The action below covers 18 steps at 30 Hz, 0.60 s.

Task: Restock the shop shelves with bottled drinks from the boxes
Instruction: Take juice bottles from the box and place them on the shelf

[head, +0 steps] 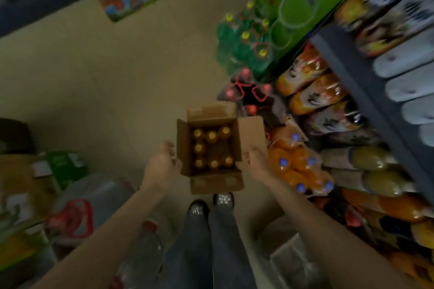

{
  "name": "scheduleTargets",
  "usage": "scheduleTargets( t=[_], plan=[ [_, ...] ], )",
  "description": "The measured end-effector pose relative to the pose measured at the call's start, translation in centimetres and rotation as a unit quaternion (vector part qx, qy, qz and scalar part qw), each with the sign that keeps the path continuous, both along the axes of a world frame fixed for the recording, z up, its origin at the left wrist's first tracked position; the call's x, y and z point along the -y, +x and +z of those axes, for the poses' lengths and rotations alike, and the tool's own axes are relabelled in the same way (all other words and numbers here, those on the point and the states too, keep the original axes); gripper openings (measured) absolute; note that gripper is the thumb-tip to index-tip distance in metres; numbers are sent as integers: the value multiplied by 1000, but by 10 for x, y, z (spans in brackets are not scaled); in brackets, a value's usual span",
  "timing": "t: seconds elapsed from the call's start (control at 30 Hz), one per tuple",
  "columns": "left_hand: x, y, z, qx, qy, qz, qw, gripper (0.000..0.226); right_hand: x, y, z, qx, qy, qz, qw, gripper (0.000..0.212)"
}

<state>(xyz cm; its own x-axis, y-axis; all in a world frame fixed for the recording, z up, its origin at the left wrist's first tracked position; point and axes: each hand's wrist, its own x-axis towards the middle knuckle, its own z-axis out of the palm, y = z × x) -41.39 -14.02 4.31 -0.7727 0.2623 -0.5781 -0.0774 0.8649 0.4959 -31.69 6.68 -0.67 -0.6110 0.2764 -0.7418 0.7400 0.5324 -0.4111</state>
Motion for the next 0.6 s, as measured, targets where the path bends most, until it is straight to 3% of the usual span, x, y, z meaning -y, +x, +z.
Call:
scheduleTargets(
  t=[0.2,0.37,0.47,0.6],
  plan=[
    [-39,-9,-110,-28,22,-114,993,42,29,-35,-150,33,-16,95,995,24],
    [-36,-16,-196,-53,15,-125,991,43,53,-46,-261,74,70,207,973,36],
    [-21,-11,-220,-67,25,-121,990,39,59,-45,-295,129,103,231,959,36],
    [-13,0,-227,-54,39,-128,990,41,62,-38,-288,79,117,255,956,45]
  ],
)
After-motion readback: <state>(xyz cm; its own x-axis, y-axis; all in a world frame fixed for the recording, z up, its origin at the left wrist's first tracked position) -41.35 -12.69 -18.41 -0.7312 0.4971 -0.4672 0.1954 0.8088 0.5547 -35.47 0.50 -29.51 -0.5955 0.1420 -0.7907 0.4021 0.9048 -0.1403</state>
